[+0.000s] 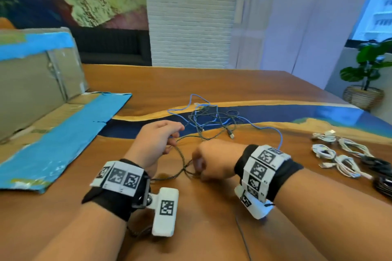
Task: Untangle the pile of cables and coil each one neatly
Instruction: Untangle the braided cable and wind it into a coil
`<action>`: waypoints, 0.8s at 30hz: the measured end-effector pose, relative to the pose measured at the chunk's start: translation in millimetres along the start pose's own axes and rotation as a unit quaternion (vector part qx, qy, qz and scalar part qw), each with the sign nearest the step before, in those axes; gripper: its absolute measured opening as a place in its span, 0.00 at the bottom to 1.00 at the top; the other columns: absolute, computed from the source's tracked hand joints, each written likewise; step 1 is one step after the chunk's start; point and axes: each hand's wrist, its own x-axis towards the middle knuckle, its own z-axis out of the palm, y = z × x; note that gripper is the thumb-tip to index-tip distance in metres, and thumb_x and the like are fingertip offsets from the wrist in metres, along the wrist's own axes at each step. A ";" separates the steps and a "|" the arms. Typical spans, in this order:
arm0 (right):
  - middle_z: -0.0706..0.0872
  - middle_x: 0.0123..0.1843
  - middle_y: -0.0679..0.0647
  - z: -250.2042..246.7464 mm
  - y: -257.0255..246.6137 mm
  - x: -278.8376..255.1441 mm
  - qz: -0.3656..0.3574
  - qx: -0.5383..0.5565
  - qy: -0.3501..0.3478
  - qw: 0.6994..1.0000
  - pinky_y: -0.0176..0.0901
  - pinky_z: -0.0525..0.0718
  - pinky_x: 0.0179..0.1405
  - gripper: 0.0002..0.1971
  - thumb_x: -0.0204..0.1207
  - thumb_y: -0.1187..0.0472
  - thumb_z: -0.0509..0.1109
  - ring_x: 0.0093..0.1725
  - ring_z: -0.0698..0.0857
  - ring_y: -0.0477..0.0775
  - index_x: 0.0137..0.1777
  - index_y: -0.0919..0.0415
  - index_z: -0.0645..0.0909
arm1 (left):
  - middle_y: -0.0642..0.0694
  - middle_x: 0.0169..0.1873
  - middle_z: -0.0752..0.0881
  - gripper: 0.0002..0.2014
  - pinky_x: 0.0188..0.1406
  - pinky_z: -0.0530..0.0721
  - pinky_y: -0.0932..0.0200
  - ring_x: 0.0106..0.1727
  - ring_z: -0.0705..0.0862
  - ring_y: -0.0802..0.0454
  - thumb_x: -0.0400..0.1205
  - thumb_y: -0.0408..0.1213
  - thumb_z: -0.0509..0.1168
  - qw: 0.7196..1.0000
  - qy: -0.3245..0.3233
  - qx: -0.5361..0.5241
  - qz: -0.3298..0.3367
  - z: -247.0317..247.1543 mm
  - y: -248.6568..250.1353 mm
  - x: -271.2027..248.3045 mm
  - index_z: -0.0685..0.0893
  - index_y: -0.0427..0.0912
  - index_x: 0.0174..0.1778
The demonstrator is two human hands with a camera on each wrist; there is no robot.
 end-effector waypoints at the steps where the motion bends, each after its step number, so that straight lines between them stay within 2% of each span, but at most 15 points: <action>1: 0.89 0.54 0.51 -0.3 2.2 2.7 0.000 0.009 0.017 1.000 0.50 0.86 0.54 0.05 0.80 0.58 0.73 0.53 0.85 0.56 0.54 0.51 0.86 | 0.48 0.38 0.85 0.08 0.33 0.73 0.57 0.38 0.81 0.51 0.83 0.41 0.71 1.000 -0.002 0.003 -0.001 0.3 1.2 -1.3 0.93 0.44 0.42; 3: 0.91 0.46 0.56 -3.7 13.9 5.2 -0.015 0.107 0.068 0.992 0.49 0.89 0.48 0.02 0.81 0.62 0.71 0.46 0.89 0.59 0.48 0.56 0.85 | 0.50 0.38 0.88 0.06 0.38 0.75 0.56 0.42 0.83 0.52 0.82 0.41 0.73 1.000 -0.005 0.003 0.004 2.9 2.0 -3.2 0.93 0.44 0.45; 4: 0.91 0.42 0.60 -6.2 20.7 4.8 -0.033 0.203 0.102 0.973 0.48 0.89 0.44 0.02 0.81 0.65 0.71 0.41 0.90 0.61 0.47 0.60 0.85 | 0.52 0.39 0.89 0.05 0.40 0.76 0.57 0.43 0.84 0.54 0.81 0.40 0.74 1.000 -0.007 0.006 0.014 4.6 2.0 -4.5 0.93 0.43 0.47; 5: 0.90 0.38 0.63 -8.3 26.5 2.9 -0.058 0.312 0.142 0.937 0.48 0.89 0.40 0.03 0.81 0.68 0.72 0.37 0.90 0.62 0.46 0.63 0.85 | 0.53 0.40 0.90 0.04 0.41 0.76 0.59 0.43 0.85 0.58 0.81 0.38 0.74 0.999 -0.016 0.011 0.026 6.0 2.8 -6.6 0.93 0.44 0.48; 7: 0.88 0.35 0.65 -12.4 33.5 -2.8 -0.115 0.501 0.191 0.836 0.48 0.87 0.40 0.03 0.79 0.71 0.74 0.35 0.88 0.61 0.45 0.64 0.86 | 0.53 0.45 0.92 0.07 0.43 0.78 0.63 0.44 0.87 0.64 0.80 0.38 0.75 0.998 -0.046 0.033 0.042 9.2 2.1 -10.2 0.93 0.48 0.53; 9: 0.87 0.37 0.65 -13.7 37.1 -5.1 -0.161 0.607 0.199 0.752 0.48 0.88 0.42 0.02 0.76 0.71 0.74 0.35 0.87 0.60 0.44 0.65 0.87 | 0.53 0.48 0.93 0.08 0.48 0.78 0.58 0.50 0.88 0.63 0.80 0.40 0.75 0.994 -0.089 0.054 0.033 11.9 0.2 -13.4 0.92 0.52 0.54; 10: 0.87 0.38 0.65 -14.0 38.9 -5.1 -0.171 0.631 0.204 0.729 0.47 0.89 0.41 0.03 0.77 0.73 0.73 0.35 0.87 0.60 0.44 0.67 0.86 | 0.54 0.46 0.93 0.07 0.49 0.78 0.56 0.50 0.88 0.61 0.81 0.40 0.74 0.991 -0.111 0.065 0.026 12.9 -1.0 -14.5 0.92 0.51 0.54; 13: 0.86 0.40 0.64 -15.1 47.9 0.7 -0.154 0.658 0.224 0.703 0.50 0.89 0.43 0.05 0.82 0.75 0.68 0.37 0.88 0.58 0.46 0.69 0.83 | 0.51 0.38 0.90 0.03 0.49 0.79 0.56 0.45 0.86 0.57 0.81 0.38 0.74 0.980 -0.179 0.081 0.015 14.7 -4.6 -17.4 0.94 0.47 0.46; 16: 0.87 0.40 0.62 -15.0 51.6 7.5 -0.139 0.677 0.225 0.687 0.48 0.90 0.43 0.06 0.82 0.75 0.67 0.38 0.88 0.58 0.46 0.68 0.83 | 0.46 0.34 0.86 0.03 0.46 0.78 0.57 0.40 0.82 0.52 0.79 0.37 0.76 0.974 -0.195 0.111 0.035 13.9 -7.3 -17.5 0.94 0.42 0.43; 18: 0.87 0.38 0.62 -15.2 52.6 10.3 -0.130 0.678 0.253 0.678 0.46 0.91 0.43 0.06 0.81 0.76 0.68 0.36 0.87 0.57 0.45 0.69 0.83 | 0.44 0.30 0.82 0.06 0.42 0.76 0.57 0.33 0.78 0.51 0.79 0.38 0.77 0.977 -0.164 0.124 0.048 10.8 -7.4 -13.2 0.92 0.38 0.41; 21: 0.88 0.36 0.59 -17.7 64.5 7.6 -0.104 0.651 0.336 0.672 0.46 0.91 0.43 0.04 0.79 0.76 0.72 0.34 0.88 0.56 0.44 0.69 0.84 | 0.41 0.29 0.74 0.07 0.34 0.69 0.57 0.28 0.69 0.51 0.79 0.38 0.76 0.992 -0.077 0.089 0.039 0.6 0.2 -7.5 0.89 0.38 0.39; 23: 0.89 0.35 0.56 -20.3 80.4 -1.5 -0.081 0.625 0.406 0.661 0.50 0.90 0.47 0.05 0.77 0.75 0.74 0.33 0.88 0.56 0.43 0.66 0.85 | 0.48 0.24 0.75 0.08 0.37 0.72 0.55 0.30 0.72 0.49 0.80 0.39 0.75 0.997 -0.009 0.070 0.036 -9.2 6.7 -2.7 0.90 0.38 0.38; 24: 0.89 0.34 0.55 -20.8 88.5 -7.4 -0.076 0.624 0.433 0.646 0.52 0.89 0.47 0.05 0.76 0.74 0.75 0.33 0.87 0.55 0.43 0.64 0.85 | 0.51 0.21 0.76 0.09 0.41 0.73 0.52 0.33 0.74 0.48 0.81 0.40 0.74 0.997 0.022 0.055 0.041 -14.1 9.8 -1.2 0.89 0.40 0.36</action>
